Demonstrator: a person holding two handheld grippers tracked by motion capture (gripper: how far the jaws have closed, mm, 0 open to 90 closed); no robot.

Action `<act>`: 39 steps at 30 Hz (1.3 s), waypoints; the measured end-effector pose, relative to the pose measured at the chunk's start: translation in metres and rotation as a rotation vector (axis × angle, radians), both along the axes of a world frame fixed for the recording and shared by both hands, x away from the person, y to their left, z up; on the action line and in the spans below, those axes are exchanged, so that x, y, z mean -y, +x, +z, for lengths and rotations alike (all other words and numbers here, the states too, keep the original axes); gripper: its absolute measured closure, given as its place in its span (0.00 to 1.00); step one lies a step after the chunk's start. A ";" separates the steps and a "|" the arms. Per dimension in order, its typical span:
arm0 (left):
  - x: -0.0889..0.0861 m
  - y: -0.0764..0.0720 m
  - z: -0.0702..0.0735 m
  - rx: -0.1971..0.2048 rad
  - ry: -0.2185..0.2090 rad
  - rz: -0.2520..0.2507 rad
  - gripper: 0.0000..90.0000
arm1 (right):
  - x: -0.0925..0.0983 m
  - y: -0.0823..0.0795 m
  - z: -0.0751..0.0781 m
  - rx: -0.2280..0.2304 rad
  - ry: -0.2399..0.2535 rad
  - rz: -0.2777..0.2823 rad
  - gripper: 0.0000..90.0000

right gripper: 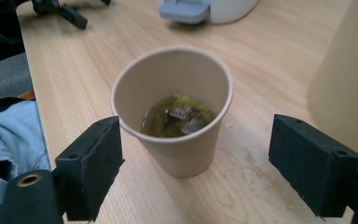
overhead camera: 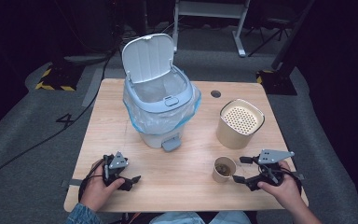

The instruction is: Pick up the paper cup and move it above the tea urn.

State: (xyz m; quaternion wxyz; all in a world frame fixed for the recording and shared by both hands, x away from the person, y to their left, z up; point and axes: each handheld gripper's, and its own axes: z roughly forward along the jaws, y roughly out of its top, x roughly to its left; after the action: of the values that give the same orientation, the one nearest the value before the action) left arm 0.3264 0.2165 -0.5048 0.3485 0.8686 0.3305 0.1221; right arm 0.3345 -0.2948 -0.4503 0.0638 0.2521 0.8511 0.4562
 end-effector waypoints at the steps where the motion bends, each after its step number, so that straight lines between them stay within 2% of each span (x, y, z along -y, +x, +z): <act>1: 0.000 0.000 0.000 -0.001 0.000 0.000 0.13 | -0.002 0.001 -0.005 -0.007 0.000 0.005 0.18; 6: 0.000 0.000 0.000 -0.001 0.000 0.001 0.13 | -0.013 0.003 -0.020 -0.015 0.013 0.035 0.19; 12: 0.000 0.000 0.000 -0.001 0.000 0.001 0.13 | -0.026 0.009 -0.035 -0.021 0.019 0.047 0.19; 17: 0.000 0.000 0.000 -0.003 -0.002 0.006 0.14 | -0.033 0.012 -0.043 -0.008 0.019 0.048 0.20; 23: 0.000 -0.001 0.000 -0.004 -0.005 0.011 0.14 | -0.039 0.015 -0.048 0.010 0.019 0.055 0.25; 25: 0.000 -0.001 0.000 -0.004 -0.005 0.010 0.14 | -0.041 0.015 -0.048 0.015 0.021 0.068 0.31; 29: 0.000 -0.001 0.000 -0.004 -0.005 0.010 0.14 | -0.041 0.014 -0.048 0.029 0.017 0.073 0.32; 32: 0.000 -0.001 0.000 -0.004 -0.005 0.010 0.14 | -0.040 0.014 -0.049 0.029 0.033 0.071 0.33; 39: 0.000 -0.001 0.000 -0.004 -0.005 0.011 0.14 | -0.038 0.014 -0.047 0.032 0.028 0.062 0.35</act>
State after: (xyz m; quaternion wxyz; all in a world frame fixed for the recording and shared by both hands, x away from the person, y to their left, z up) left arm 0.3258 0.2167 -0.5049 0.3492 0.8662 0.3362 0.1216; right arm 0.3481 -0.2565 -0.4970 0.0599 0.2192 0.8509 0.4737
